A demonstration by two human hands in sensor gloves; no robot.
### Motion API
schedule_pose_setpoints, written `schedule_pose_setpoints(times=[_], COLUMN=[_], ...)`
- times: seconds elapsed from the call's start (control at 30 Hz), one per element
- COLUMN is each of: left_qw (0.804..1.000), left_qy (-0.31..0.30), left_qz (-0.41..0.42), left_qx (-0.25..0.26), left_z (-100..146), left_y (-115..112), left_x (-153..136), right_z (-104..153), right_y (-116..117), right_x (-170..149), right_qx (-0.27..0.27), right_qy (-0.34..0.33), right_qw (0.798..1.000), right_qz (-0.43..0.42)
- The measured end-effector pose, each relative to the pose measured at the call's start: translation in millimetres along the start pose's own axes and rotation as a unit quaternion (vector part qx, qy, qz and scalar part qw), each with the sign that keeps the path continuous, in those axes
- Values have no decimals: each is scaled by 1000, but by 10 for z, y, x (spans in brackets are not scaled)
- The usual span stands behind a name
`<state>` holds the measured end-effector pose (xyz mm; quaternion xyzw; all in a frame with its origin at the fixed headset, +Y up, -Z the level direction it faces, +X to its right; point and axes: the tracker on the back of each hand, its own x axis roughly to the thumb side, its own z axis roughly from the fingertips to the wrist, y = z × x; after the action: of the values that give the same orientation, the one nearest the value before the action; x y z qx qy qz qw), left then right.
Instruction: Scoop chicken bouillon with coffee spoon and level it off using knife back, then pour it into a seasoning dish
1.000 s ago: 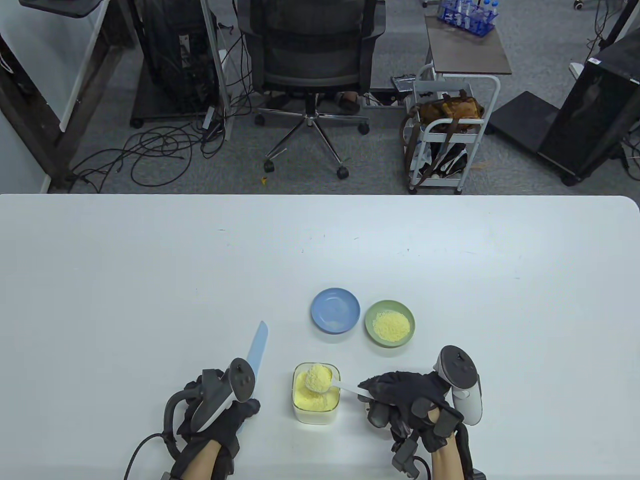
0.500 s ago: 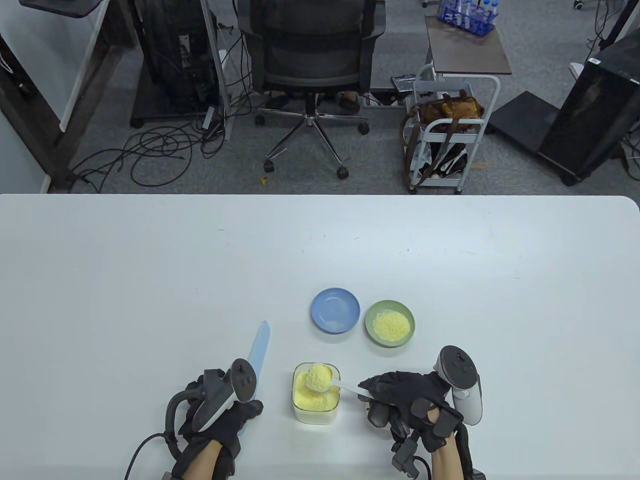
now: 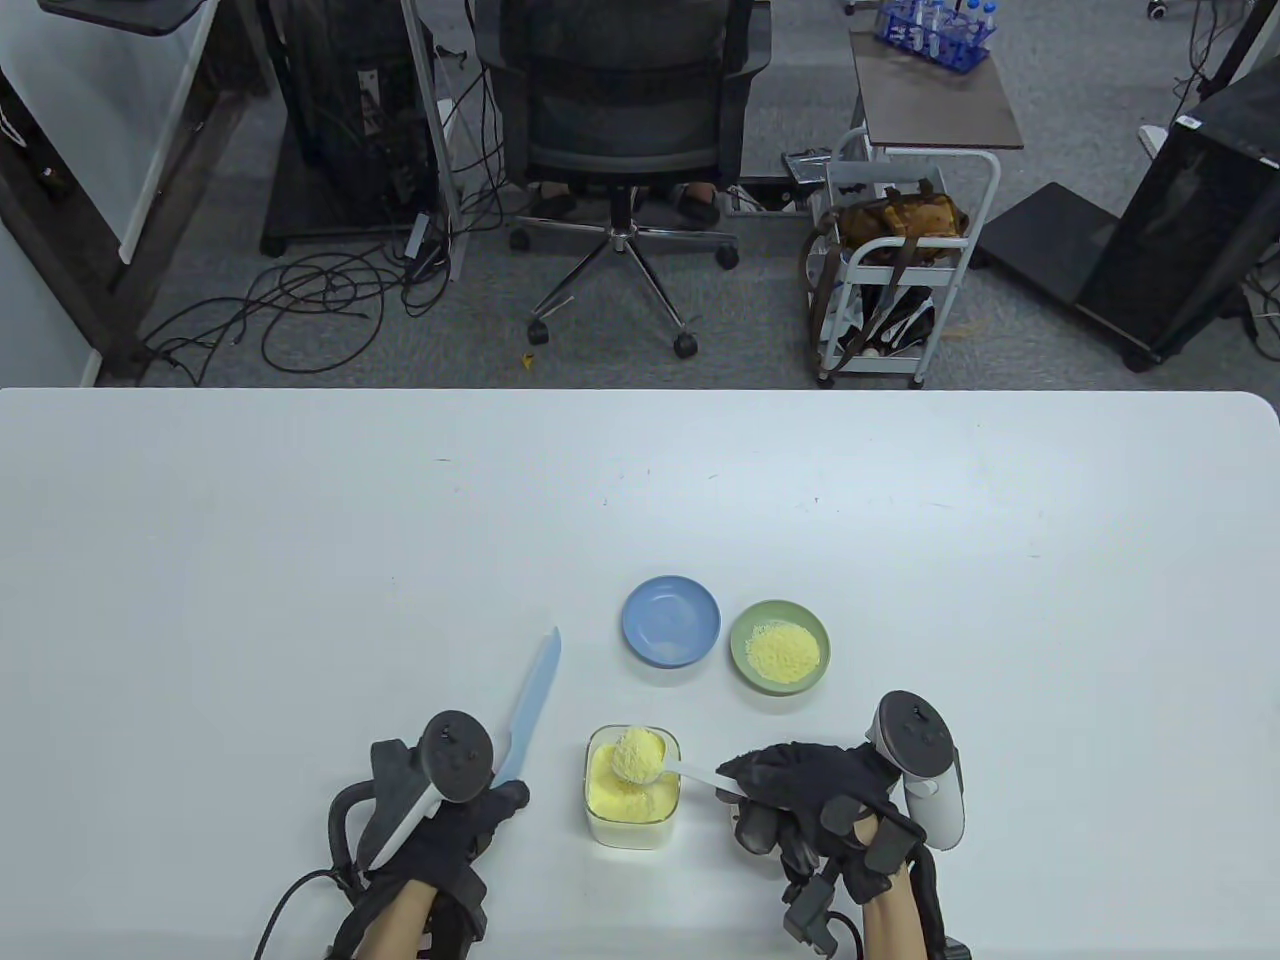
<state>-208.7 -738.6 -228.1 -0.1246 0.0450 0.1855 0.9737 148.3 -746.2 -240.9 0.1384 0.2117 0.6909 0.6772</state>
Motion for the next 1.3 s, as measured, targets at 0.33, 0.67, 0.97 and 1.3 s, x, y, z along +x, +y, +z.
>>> schedule_pose_setpoints(times=[0.33, 0.67, 0.97, 1.3], left_qw=[954, 964, 968, 970], left_qy=[-236, -248, -239, -222], left_qz=[184, 91, 70, 82], left_qx=[-35, -28, -23, -47], left_z=[263, 333, 340, 229], left_y=[140, 9, -29, -17], left_x=[316, 502, 534, 405], right_z=[-1, -4, -7, -3], right_y=[-3, 8, 17, 12], right_x=[5, 9, 15, 14], right_qx=[-7, -5, 1, 5], right_qy=[-2, -2, -9, -11], right_qw=[1000, 1000, 1000, 1000], right_qz=[-6, -6, -9, -2])
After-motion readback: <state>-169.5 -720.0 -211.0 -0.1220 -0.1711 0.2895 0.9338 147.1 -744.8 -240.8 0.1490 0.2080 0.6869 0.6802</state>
